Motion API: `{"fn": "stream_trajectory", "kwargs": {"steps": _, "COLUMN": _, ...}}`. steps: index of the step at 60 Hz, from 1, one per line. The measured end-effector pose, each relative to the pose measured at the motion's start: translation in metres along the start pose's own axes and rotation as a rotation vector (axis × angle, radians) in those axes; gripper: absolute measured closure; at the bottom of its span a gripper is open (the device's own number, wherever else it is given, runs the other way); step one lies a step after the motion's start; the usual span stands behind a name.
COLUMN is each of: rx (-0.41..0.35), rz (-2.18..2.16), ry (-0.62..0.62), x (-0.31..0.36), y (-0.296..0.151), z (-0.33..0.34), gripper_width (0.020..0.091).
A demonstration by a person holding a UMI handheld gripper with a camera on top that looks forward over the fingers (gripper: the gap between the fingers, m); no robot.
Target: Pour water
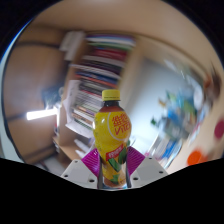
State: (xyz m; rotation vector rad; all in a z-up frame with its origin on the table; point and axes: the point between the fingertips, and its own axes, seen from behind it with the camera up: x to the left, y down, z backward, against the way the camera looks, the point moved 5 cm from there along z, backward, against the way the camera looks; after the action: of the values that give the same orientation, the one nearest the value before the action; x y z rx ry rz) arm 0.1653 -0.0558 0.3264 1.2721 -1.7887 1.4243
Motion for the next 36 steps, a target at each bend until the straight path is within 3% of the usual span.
{"fn": "stream_trajectory", "kwargs": {"steps": 6, "rx": -0.112, "rz": 0.469, "ry": 0.098, "x": -0.002, "y": -0.066, "z": 0.016, "gripper_width": 0.0769}}
{"fn": "stream_trajectory", "kwargs": {"steps": 12, "rx": -0.134, "rz": 0.696, "ry": 0.239, "x": -0.054, "y": -0.109, "z": 0.031, "gripper_width": 0.0756}}
{"fn": "stream_trajectory", "kwargs": {"steps": 17, "rx": -0.080, "rz": 0.808, "ry": 0.400, "x": -0.135, "y": -0.125, "z": 0.041, "gripper_width": 0.0757}}
{"fn": "stream_trajectory", "kwargs": {"steps": 25, "rx": 0.068, "rz": 0.922, "ry": 0.590, "x": -0.248, "y": -0.109, "z": 0.062, "gripper_width": 0.0757}}
{"fn": "stream_trajectory", "kwargs": {"steps": 36, "rx": 0.162, "rz": 1.025, "ry": 0.603, "x": -0.301, "y": -0.081, "z": 0.069, "gripper_width": 0.0756}}
